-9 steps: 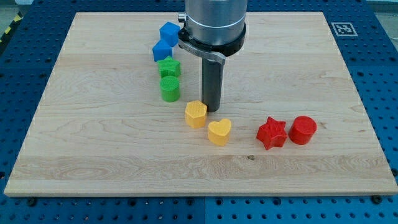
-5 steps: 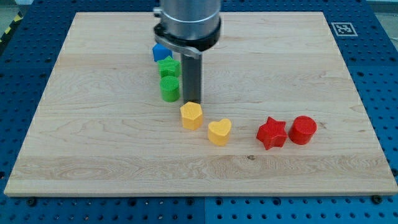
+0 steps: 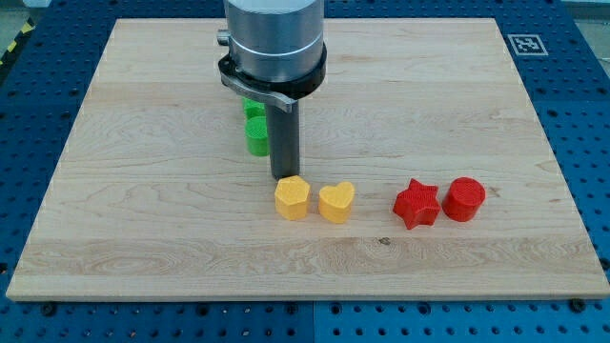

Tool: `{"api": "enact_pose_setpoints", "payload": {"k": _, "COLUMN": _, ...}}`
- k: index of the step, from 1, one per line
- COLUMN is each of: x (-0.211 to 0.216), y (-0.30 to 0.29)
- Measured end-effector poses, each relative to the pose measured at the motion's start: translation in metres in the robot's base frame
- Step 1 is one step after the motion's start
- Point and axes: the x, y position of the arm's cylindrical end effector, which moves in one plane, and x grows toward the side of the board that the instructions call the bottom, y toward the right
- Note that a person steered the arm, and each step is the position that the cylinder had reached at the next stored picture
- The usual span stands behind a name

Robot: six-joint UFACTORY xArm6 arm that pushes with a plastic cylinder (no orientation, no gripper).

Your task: Place the yellow hexagon left to the yellow heart

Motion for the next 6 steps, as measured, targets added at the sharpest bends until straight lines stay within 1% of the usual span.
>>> {"api": "enact_pose_setpoints", "payload": {"k": 1, "x": 0.009, "y": 0.0}}
{"api": "enact_pose_setpoints", "payload": {"k": 2, "x": 0.005, "y": 0.002}}
{"api": "enact_pose_setpoints", "payload": {"k": 3, "x": -0.007, "y": 0.025}}
{"api": "enact_pose_setpoints", "payload": {"k": 4, "x": -0.007, "y": 0.04}}
{"api": "enact_pose_setpoints", "payload": {"k": 5, "x": -0.007, "y": 0.032}}
{"api": "enact_pose_setpoints", "payload": {"k": 6, "x": -0.007, "y": 0.044}}
